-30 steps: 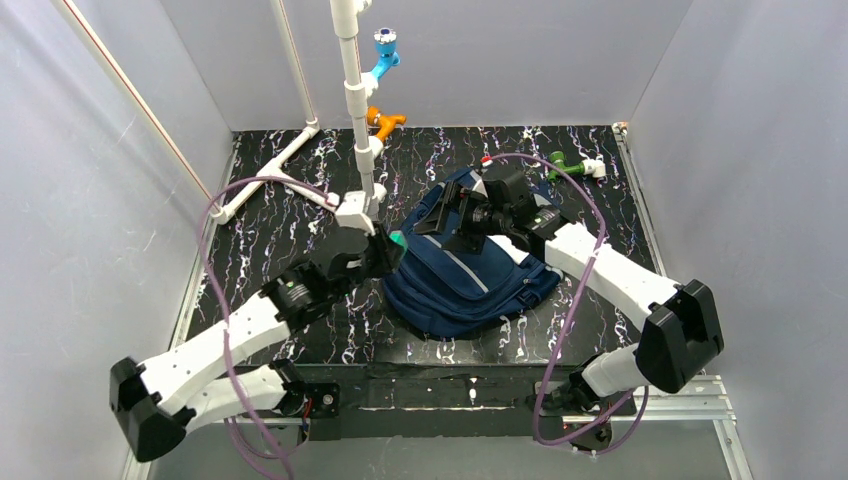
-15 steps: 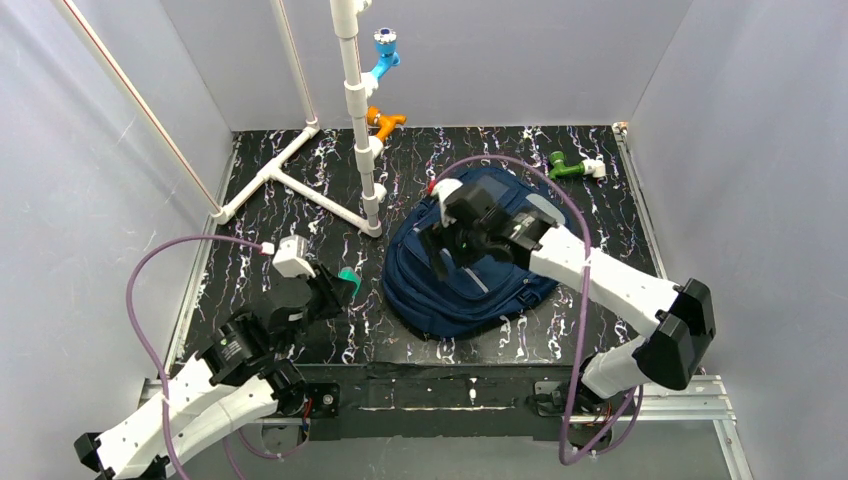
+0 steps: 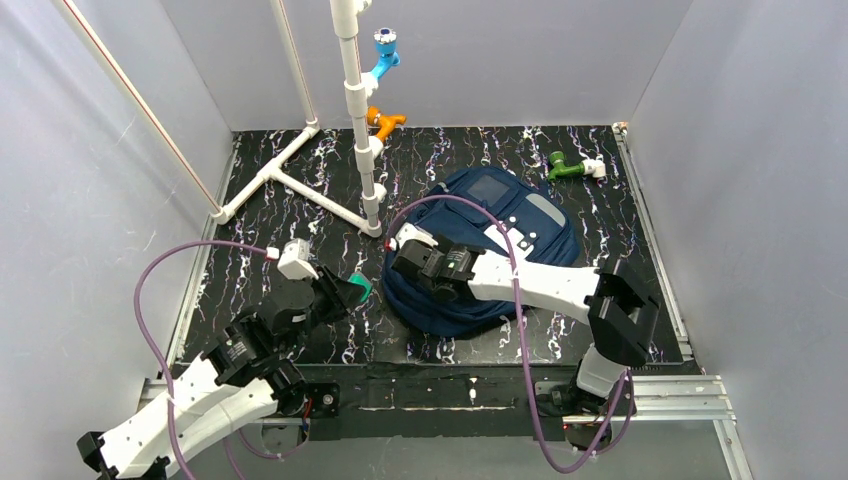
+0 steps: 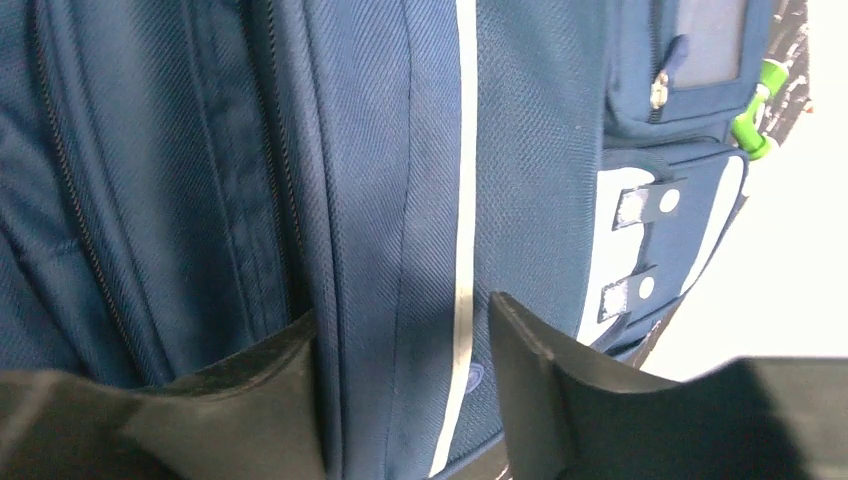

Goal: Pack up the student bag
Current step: Place the stationery in the student bag.

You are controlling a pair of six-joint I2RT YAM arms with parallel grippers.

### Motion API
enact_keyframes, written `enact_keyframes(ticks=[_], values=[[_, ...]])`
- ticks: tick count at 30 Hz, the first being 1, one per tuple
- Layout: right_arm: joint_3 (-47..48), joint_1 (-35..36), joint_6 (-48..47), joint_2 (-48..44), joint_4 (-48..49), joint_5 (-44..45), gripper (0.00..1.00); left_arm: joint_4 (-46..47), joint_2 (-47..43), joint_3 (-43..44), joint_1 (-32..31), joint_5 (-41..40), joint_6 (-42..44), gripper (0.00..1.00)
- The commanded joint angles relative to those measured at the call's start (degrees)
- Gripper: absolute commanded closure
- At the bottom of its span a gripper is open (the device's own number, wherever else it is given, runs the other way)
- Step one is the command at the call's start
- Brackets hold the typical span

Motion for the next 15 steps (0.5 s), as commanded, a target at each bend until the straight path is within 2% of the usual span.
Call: enact_keyframes(ticks=[1, 6, 9, 15], values=[[1.6, -0.1, 0.8, -1.1, 4.8, 11.3, 0.47, 8.7, 2.6, -1.4, 0.0, 5.0, -4.5, 1.0], [-1.5, -0.1, -0.2, -7.1, 9.2, 12.0, 0.8, 23.4, 11.4, -5.7, 0.5, 13.1, -10.1, 1.0], [-4.1, -0.2, 0.7, -10.2, 11.2, 9.9, 0.97, 32.5, 16.9, -7.6, 4.1, 18.5, -12.9, 1.0], [-7.3, -0.4, 3.5, -13.7, 13.3, 6.9, 0.99, 41.2, 30.2, -4.4, 12.4, 29.7, -14.1, 1.0]])
